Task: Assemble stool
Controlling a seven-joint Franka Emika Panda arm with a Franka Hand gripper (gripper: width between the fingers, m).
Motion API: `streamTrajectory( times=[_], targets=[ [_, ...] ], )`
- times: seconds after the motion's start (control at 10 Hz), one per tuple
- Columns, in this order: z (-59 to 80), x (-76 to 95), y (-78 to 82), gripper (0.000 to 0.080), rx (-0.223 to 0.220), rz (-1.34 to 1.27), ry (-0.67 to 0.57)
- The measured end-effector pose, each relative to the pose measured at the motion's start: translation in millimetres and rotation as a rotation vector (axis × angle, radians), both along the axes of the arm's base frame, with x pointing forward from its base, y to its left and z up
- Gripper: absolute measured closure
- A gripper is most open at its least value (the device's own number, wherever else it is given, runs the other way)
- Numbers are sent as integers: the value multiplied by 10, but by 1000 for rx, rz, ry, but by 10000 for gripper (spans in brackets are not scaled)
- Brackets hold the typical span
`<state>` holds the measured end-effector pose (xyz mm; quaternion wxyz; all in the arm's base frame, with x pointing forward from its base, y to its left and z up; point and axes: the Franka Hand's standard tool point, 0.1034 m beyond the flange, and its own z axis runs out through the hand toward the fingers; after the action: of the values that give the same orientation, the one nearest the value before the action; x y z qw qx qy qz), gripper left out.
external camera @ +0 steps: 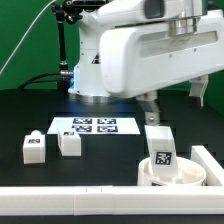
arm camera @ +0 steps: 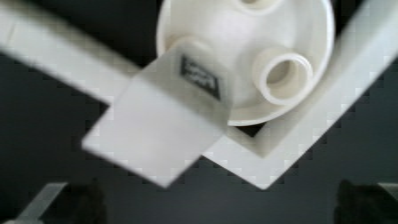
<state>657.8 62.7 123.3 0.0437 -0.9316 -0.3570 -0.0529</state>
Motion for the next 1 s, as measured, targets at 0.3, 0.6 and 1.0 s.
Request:
streamTrajectory(
  times=[0.3, 0.6, 1.0],
  targets=[
    [-69, 16, -5, 151, -32, 331, -6],
    [-87, 11, -32, 151, -46, 515, -23],
    [-324, -60, -25, 151, -50, 653, -3]
  ],
)
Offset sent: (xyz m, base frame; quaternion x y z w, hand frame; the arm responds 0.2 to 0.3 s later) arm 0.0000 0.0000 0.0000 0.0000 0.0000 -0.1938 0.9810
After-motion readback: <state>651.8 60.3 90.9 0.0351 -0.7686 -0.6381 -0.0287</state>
